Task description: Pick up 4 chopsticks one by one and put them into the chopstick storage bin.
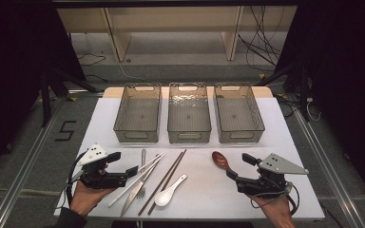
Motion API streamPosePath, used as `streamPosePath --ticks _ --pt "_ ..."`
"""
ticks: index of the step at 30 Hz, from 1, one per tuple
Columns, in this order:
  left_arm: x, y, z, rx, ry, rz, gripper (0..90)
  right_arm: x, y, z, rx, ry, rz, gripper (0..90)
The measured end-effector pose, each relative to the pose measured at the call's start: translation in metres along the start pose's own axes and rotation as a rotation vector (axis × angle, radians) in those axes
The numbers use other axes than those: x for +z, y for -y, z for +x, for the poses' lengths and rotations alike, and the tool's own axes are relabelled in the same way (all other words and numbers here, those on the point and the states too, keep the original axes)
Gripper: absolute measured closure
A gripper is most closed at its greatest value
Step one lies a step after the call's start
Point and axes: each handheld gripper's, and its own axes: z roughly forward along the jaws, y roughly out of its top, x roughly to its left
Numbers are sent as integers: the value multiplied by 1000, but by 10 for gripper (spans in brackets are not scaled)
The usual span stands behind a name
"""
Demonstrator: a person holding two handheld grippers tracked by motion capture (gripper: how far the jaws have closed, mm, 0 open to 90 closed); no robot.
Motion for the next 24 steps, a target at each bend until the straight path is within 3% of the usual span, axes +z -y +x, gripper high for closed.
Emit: streamPosePath --ticks 4,8,12,16,20,24 --pt "5 -6 7 -1 -16 68 157 2 -1 1 -9 -8 17 264" --pt "13 -7 15 -8 -29 169 177 4 -1 1 -17 -16 40 265" --pt "22 -9 20 34 -60 255 205 4 -1 1 -16 -24 50 265" --pt "29 -12 24 48 -71 316 217 4 -1 0 -11 -30 54 265" --pt "38 -10 24 73 -56 405 248 4 -1 1 -12 -31 58 265" --pt "45 -7 29 72 -59 469 290 5 -1 1 -12 -35 63 265"
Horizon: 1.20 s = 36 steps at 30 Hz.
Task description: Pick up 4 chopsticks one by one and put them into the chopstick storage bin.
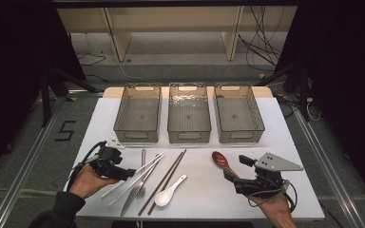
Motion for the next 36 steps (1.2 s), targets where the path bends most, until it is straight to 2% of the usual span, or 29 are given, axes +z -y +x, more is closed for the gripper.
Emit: streamPosePath --ticks 3,6,13,20,25,30,36 --pt "6 0 3 2 -15 46 324 0 0 0 1 -3 3 265" --pt "11 -1 5 14 -12 86 359 1 0 0 5 -4 10 264" --pt "20 1 9 33 -13 157 414 2 0 0 1 -5 17 265" --pt "32 4 12 66 14 228 486 2 1 0 2 -9 21 267" --pt "35 5 13 81 21 248 557 2 1 0 3 -10 24 267" --pt "40 5 9 119 36 274 616 3 1 1 -1 -11 33 268" --pt "42 4 7 156 29 281 720 3 1 0 -3 -11 36 270"
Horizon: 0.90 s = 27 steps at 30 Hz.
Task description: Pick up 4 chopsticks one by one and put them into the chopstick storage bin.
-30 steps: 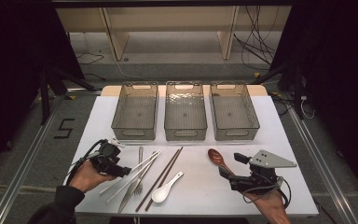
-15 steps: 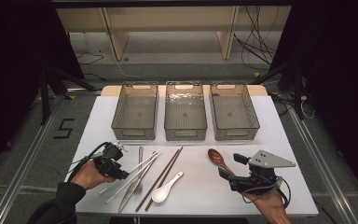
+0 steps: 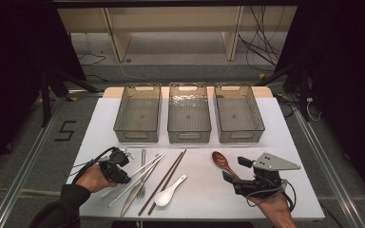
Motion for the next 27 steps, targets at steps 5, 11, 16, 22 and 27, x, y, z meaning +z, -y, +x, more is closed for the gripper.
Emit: streamPosePath --ticks 5,11,16,22,27 --pt "0 -1 -3 47 -6 5 820 1 0 0 -2 -3 7 272" --pt "0 -1 -5 80 -5 0 838 1 0 0 -5 -5 11 273" --pt "-7 -1 -5 88 -12 -22 842 1 0 0 -5 -5 10 275" --pt "-17 -1 -1 64 -35 -60 843 1 0 0 -7 -5 9 276" --pt "-22 -1 1 34 -44 -100 843 1 0 1 -8 -4 12 276"
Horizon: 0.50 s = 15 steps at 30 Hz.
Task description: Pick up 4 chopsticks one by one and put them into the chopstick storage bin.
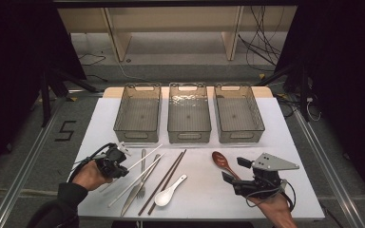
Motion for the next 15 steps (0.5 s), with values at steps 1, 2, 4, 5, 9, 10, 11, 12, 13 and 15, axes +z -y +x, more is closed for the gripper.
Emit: streamPosePath --ticks 1,2,4,5,9,10,11,12,13,15 --pt "-2 0 0 -5 -3 -6 843 0 0 0 0 0 0 276" --pt "-4 -1 1 -9 -4 -18 843 0 0 0 -1 0 1 276" --pt "-8 -2 2 -25 7 -50 843 0 0 0 -2 0 1 276" --pt "-10 -3 2 -35 17 -69 843 0 0 0 -2 0 1 276" --pt "-16 -6 4 -59 11 -120 843 0 1 0 3 -3 0 276" --pt "-18 -6 4 -65 13 -131 843 0 1 0 5 -3 -1 276" --pt "-19 -6 5 -70 17 -141 843 0 1 0 5 -2 0 276" --pt "-19 -7 6 -81 21 -152 842 0 1 0 4 -2 -2 276" --pt "-19 -8 7 -87 28 -160 843 0 1 -1 6 -2 -4 276" --pt "-21 -9 8 -98 27 -175 843 0 1 -1 4 0 -8 276"
